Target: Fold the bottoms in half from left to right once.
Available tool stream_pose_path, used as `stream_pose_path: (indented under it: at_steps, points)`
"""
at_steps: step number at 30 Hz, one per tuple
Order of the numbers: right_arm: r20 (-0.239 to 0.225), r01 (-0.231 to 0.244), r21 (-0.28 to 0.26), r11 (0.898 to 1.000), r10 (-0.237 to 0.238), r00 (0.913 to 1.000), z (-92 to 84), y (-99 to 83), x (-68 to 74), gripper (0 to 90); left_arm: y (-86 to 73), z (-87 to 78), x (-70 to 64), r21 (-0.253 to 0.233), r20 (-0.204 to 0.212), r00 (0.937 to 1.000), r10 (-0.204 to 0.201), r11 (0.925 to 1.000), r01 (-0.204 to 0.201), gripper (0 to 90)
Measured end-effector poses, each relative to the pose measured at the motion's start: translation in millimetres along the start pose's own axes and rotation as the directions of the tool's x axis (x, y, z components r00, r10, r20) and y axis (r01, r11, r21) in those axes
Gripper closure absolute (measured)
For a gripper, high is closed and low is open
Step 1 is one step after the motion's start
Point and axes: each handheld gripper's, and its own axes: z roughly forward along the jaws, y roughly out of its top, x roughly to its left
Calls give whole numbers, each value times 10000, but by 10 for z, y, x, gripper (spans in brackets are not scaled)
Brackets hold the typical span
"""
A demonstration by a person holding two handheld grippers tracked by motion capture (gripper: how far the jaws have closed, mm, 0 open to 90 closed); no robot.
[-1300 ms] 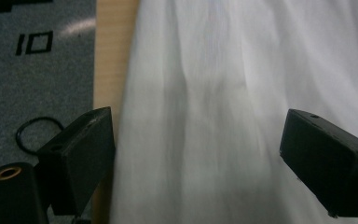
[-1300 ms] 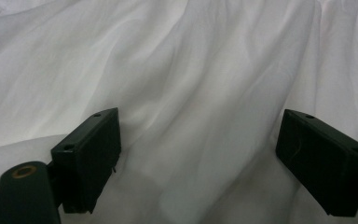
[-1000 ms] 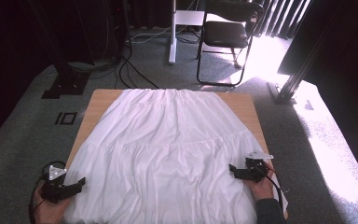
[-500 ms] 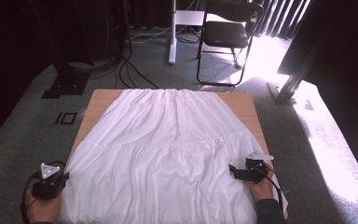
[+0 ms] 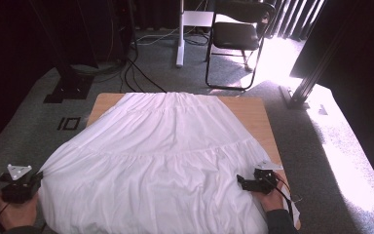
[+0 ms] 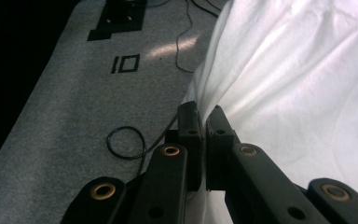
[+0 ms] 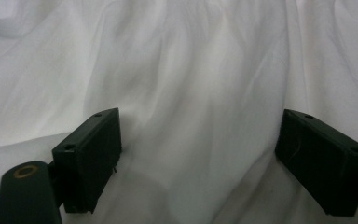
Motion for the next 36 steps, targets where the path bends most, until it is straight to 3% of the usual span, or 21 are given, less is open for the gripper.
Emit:
stream_pose_path:
  at_steps: [6, 10, 11, 12, 13, 14, 15, 16, 17, 18, 19, 20, 21, 24, 27, 28, 30, 31, 32, 33, 36]
  points:
    - [-112, 136, 3, 9999, -135, 9998, 6, 3, 89, 138, 166, -219, -184, -820, 1369, 9905, 136, 9966, -23, 887]
    - [-130, 116, 2, 9999, -116, 9998, 5, 3, 86, 137, 359, -359, -426, -1423, 2515, 9653, 704, 9892, -351, 886]
    - [-133, 113, -1, 9999, -113, 9998, 5, 3, 86, 138, 359, -359, -426, -1423, 2515, 9653, 704, 9892, -351, 886]
    - [-132, 117, 1, 9999, -117, 9998, 5, 3, 86, 138, 460, -419, -589, -1740, 3092, 9439, 1157, 9827, -635, 886]
    - [-132, 117, 1, 9999, -117, 9998, 5, 3, 86, 138, 460, -419, -589, -1740, 3092, 9439, 1157, 9827, -635, 886]
    - [-132, 121, 0, 9999, -121, 9998, 5, 3, 86, 138, 559, -461, -773, -1993, 3695, 9169, 1508, 9766, -803, 886]
    - [-129, 117, 3, 9999, -117, 9998, 5, 3, 86, 138, 559, -461, -773, -1993, 3695, 9169, 1508, 9766, -803, 886]
    - [-128, 119, 2, 9999, -119, 9998, 5, 3, 86, 137, 662, -478, -1002, -2250, 4306, 8799, 2011, 9680, -1111, 886]
    - [-132, 116, -2, 9999, -116, 9998, 5, 3, 86, 137, 694, -479, -1079, -2308, 4536, 8650, 2145, 9658, -1185, 886]
    - [-130, 121, 1, 9999, -121, 9998, 5, 3, 86, 137, 744, -474, -1209, -2432, 4931, 8393, 2288, 9626, -1196, 886]
    - [-129, 117, 6, 9999, -117, 9998, 5, 3, 86, 138, 774, -469, -1288, -2491, 5162, 8231, 2369, 9610, -1203, 886]
    - [-129, 120, 2, 9999, -120, 9998, 5, 3, 85, 137, 774, -469, -1288, -2491, 5162, 8231, 2369, 9610, -1203, 886]
    - [-129, 119, 2, 9999, -119, 9998, 5, 3, 86, 138, 850, -444, -1505, -2668, 5800, 7720, 2599, 9561, -1214, 886]
    - [-133, 112, -4, 9999, -112, 9998, 5, 3, 86, 137, 976, -405, -1895, -2992, 6307, 7045, 3253, 9396, -1661, 886]
    - [-134, 112, -5, 9999, -112, 9998, 6, 3, 86, 138, 1081, -384, -2227, -3288, 6593, 6502, 3777, 9225, -2025, 886]
    - [-131, 106, -3, 9999, -106, 9999, 5, 3, 86, 138, 1081, -384, -2227, -3288, 6593, 6502, 3777, 9225, -2025, 886]
    - [-131, 107, 0, 9999, -107, 9999, 5, 3, 86, 137, 1165, -387, -2675, -3766, 6361, 6083, 4746, 8791, -2921, 886]
    - [-131, 101, -2, 9999, -101, 9999, 5, 3, 86, 138, 1177, -384, -2776, -3844, 6403, 5930, 4882, 8721, -3029, 886]
    - [-129, 113, 2, 9999, -113, 9999, 5, 3, 86, 137, 1177, -384, -2776, -3844, 6403, 5930, 4882, 8721, -3029, 886]
    - [-125, 118, 6, 9999, -118, 9999, 5, 3, 86, 138, 1203, -362, -3043, -3990, 6618, 5387, 5213, 8533, -3357, 886]
    - [-124, 107, 8, 9999, -107, 9999, 5, 3, 87, 138, 1223, -346, -3409, -4250, 6910, 4619, 5560, 8294, -3626, 886]
